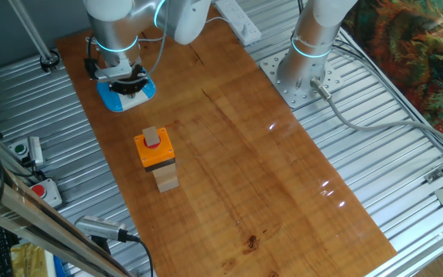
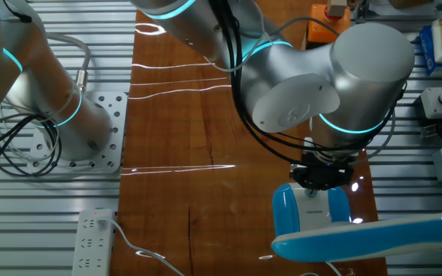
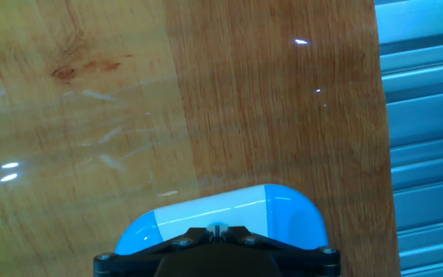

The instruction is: Turn off the desk lamp by pressing the button

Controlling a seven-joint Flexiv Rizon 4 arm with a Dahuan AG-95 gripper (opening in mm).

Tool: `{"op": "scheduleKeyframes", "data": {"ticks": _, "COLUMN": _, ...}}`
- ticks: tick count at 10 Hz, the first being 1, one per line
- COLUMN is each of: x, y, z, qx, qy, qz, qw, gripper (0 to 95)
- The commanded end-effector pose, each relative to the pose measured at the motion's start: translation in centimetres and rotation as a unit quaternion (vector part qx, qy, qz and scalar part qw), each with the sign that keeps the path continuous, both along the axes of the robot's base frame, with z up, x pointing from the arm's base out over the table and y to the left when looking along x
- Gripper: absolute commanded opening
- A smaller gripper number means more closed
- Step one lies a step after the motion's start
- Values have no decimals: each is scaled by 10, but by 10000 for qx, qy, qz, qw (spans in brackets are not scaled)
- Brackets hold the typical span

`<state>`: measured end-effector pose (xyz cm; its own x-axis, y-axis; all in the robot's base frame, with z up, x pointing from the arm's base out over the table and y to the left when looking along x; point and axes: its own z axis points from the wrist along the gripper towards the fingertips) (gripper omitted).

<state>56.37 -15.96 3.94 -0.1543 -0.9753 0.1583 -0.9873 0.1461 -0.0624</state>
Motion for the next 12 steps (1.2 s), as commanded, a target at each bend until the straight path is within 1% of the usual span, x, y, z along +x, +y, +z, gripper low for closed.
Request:
{"op": "scheduleKeyframes", "data": {"ticks": 1, "x": 1, "y": -1, "z": -1, "qx": -12, "qy": -15, "qz": 23, "qw": 10000, "gripper": 0}}
{"op": "scheduleKeyframes", "data": {"ticks": 4, "x": 1, "y": -1, "z": -2, "qx": -39, "qy": -23, "qz": 57, "qw": 10000, "gripper": 0}}
{"op": "scheduleKeyframes", "data": {"ticks": 6, "x": 1, "y": 0, "z": -6, "qx": -50, "qy": -58, "qz": 96, "qw": 9999, "gripper": 0}}
{"op": "scheduleKeyframes", "data": {"ticks": 8, "x": 1, "y": 0, "z": -8, "qx": -157, "qy": -85, "qz": 151, "qw": 9997, "gripper": 0}}
{"op": "scheduleKeyframes", "data": {"ticks": 10, "x": 0, "y": -2, "z": -6, "qx": -182, "qy": -79, "qz": 189, "qw": 9996, "gripper": 0}}
{"op": "scheduleKeyframes", "data": {"ticks": 12, "x": 3, "y": -4, "z": 4, "qx": -239, "qy": -24, "qz": 247, "qw": 9994, "gripper": 0}}
